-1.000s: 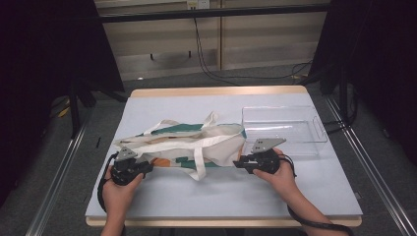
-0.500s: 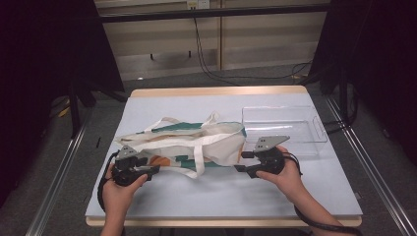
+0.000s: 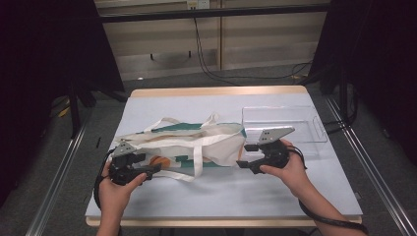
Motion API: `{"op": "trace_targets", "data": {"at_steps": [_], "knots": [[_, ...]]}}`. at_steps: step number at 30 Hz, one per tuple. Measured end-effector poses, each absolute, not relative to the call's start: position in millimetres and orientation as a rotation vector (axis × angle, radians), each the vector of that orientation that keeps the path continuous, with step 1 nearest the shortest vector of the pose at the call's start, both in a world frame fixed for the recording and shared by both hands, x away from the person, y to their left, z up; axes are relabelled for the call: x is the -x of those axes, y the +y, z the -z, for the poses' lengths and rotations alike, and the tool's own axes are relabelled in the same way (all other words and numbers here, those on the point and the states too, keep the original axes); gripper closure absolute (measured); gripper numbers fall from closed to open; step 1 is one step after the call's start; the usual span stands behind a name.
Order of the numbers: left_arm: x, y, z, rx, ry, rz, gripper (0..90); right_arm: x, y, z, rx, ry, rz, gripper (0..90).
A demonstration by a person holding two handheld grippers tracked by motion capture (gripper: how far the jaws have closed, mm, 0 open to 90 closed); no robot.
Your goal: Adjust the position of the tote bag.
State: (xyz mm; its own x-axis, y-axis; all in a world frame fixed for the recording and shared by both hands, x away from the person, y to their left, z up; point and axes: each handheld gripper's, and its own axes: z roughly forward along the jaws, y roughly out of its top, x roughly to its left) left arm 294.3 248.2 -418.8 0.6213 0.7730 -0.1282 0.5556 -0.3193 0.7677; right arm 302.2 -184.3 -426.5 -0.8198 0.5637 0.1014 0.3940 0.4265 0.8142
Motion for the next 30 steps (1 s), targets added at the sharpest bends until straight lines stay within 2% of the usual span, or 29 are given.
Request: {"op": "trace_targets", "data": {"at_steps": [20, 30], "knots": [[-297.3, 238.3, 393.2, -2.017, 0.994, -0.343, 21.1, -317.4, -186.3, 397.8, -0.867, 2.512, -1.41, 16.0], [-302.5, 227.0, 382.6, -2.035, 0.938, -0.369, 19.9, -319.2, -189.9, 387.5, -0.859, 2.519, -1.4, 13.4]]}}
